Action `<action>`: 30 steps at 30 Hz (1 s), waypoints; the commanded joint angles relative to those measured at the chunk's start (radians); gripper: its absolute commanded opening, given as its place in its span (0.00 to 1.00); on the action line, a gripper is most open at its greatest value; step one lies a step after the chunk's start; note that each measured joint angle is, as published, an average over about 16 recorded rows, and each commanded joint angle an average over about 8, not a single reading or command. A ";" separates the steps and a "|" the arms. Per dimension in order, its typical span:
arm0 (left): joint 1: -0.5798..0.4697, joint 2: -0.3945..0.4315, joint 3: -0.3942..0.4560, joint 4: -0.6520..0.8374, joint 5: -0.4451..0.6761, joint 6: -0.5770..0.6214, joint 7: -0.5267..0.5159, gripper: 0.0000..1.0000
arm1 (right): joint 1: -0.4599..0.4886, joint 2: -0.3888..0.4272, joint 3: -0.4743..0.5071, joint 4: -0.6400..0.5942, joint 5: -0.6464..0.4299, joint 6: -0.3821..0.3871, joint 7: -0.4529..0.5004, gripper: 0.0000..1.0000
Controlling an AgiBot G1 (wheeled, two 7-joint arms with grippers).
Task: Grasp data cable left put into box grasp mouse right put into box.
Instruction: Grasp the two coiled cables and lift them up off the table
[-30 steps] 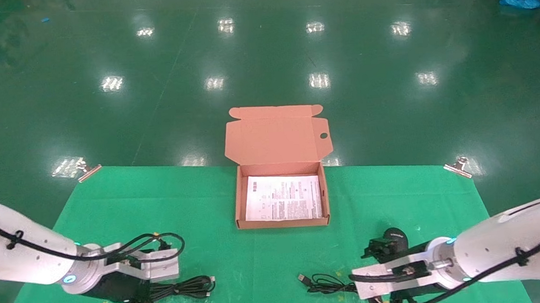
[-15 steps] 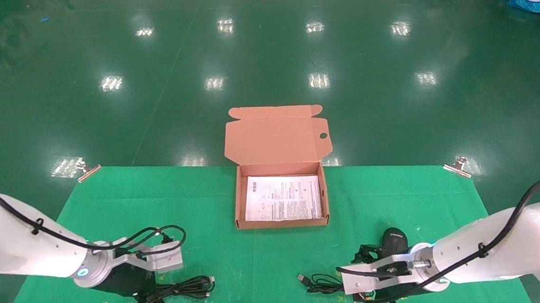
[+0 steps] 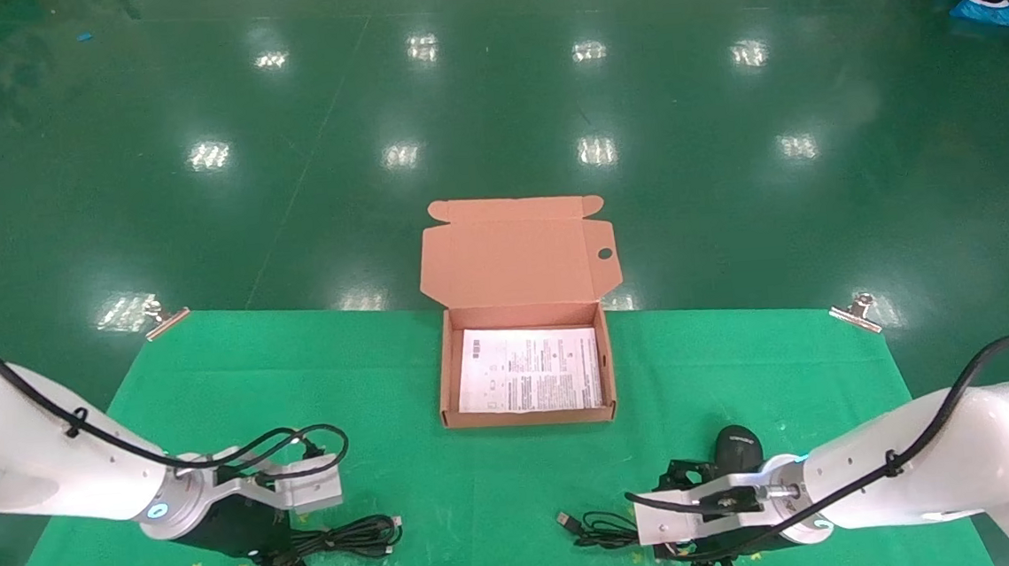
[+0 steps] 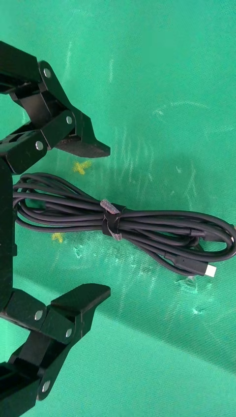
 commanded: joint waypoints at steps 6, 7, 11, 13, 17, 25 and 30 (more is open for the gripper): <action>0.001 -0.004 0.001 -0.013 0.001 0.004 -0.004 0.00 | 0.000 0.004 -0.001 0.011 -0.001 -0.006 0.003 0.00; 0.001 -0.005 0.001 -0.014 0.001 0.004 -0.005 0.00 | 0.000 0.004 -0.002 0.012 -0.002 -0.006 0.003 0.00; 0.001 -0.006 0.001 -0.018 0.002 0.005 -0.006 0.00 | 0.001 0.005 -0.002 0.015 -0.002 -0.008 0.004 0.00; 0.001 -0.007 0.001 -0.020 0.002 0.005 -0.007 0.00 | 0.001 0.006 -0.002 0.016 -0.003 -0.009 0.004 0.00; 0.001 -0.007 0.001 -0.022 0.003 0.006 -0.007 0.00 | 0.001 0.006 -0.002 0.018 -0.003 -0.010 0.005 0.00; 0.002 -0.008 0.002 -0.026 0.003 0.007 -0.008 0.00 | 0.002 0.007 -0.003 0.021 -0.004 -0.011 0.005 0.00; 0.002 -0.008 0.002 -0.027 0.004 0.007 -0.008 0.00 | 0.002 0.007 -0.003 0.022 -0.004 -0.011 0.006 0.00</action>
